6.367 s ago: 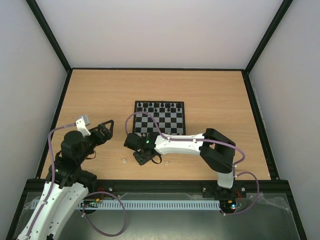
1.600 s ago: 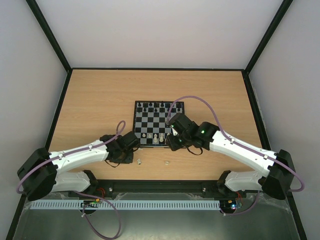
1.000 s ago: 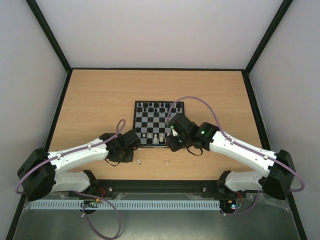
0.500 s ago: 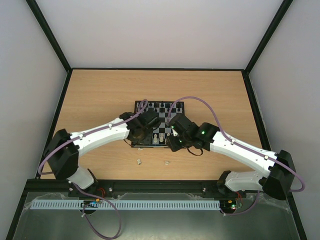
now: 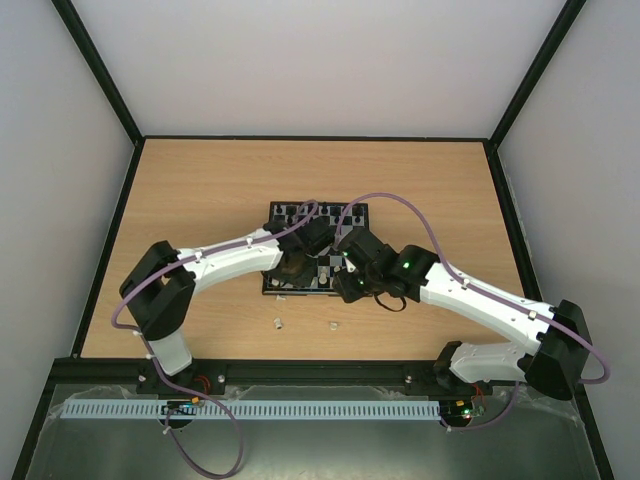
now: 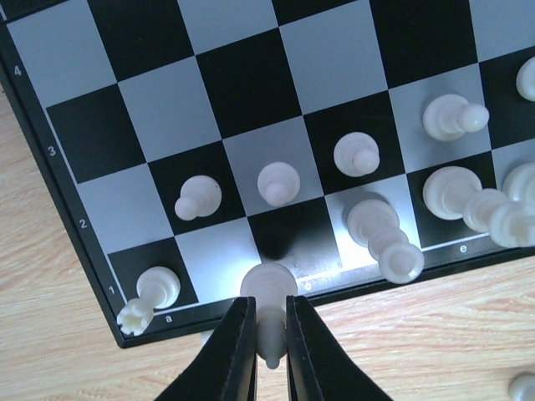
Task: Set up the chess pieces on the board
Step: Place the chess piece on the chessboard.
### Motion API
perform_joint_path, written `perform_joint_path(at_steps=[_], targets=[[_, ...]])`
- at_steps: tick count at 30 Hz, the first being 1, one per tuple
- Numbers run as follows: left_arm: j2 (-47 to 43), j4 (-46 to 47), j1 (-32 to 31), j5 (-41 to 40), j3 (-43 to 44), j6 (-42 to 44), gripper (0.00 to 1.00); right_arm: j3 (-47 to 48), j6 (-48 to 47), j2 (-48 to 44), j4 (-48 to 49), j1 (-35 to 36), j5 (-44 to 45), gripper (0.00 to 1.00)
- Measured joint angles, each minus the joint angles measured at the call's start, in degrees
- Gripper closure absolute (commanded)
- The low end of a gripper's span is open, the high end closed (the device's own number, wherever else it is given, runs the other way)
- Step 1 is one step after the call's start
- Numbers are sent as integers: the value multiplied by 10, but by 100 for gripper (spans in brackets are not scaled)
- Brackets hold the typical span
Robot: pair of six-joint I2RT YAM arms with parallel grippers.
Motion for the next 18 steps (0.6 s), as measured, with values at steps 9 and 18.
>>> perform_joint_path(at_steps=[9, 18], targets=[[26, 15, 2, 1, 10, 10, 91, -6, 3, 0, -3, -1, 5, 61], [45, 29, 3, 5, 14, 15, 90, -7, 0, 0, -4, 0, 2, 61]])
